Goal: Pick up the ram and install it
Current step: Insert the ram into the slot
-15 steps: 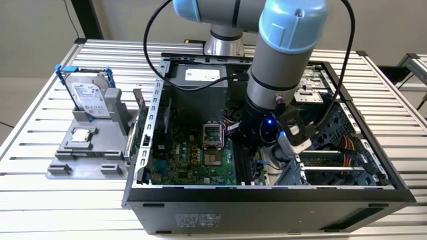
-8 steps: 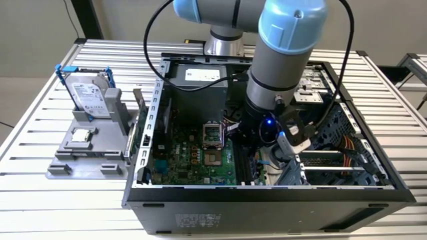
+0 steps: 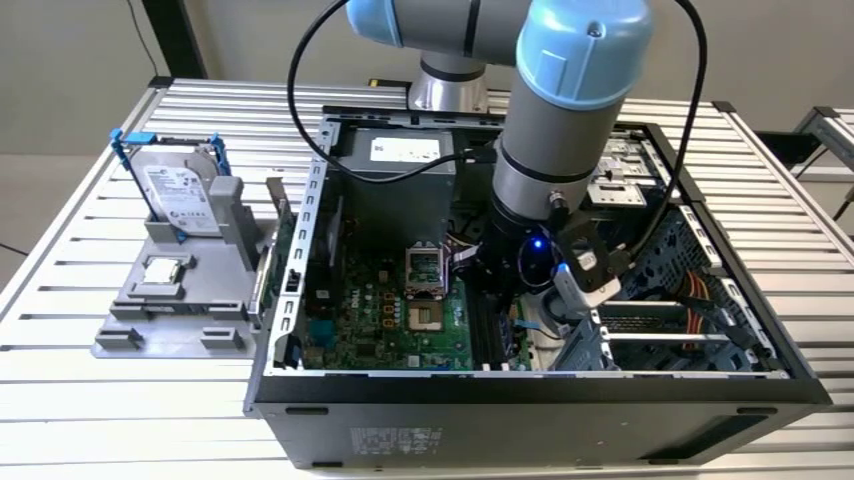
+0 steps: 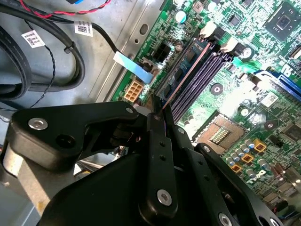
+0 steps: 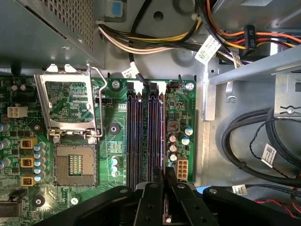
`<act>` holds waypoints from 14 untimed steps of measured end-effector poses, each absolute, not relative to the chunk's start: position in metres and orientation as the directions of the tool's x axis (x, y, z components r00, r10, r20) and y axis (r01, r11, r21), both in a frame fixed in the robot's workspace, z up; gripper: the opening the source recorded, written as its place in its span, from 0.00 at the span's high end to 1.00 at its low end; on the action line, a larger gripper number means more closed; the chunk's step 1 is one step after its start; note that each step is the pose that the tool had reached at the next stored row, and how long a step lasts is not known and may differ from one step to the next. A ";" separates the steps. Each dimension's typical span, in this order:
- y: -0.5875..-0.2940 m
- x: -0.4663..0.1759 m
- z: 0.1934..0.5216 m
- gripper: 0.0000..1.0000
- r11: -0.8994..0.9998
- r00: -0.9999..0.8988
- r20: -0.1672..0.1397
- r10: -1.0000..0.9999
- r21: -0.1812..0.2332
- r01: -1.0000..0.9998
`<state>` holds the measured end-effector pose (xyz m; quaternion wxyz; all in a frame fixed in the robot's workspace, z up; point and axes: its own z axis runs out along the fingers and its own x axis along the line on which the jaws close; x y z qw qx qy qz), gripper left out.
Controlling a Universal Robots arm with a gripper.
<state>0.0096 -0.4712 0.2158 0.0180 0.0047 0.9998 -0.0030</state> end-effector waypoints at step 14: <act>-0.471 0.008 0.216 1.00 1.000 -0.999 -0.036 0.013 -0.006 0.013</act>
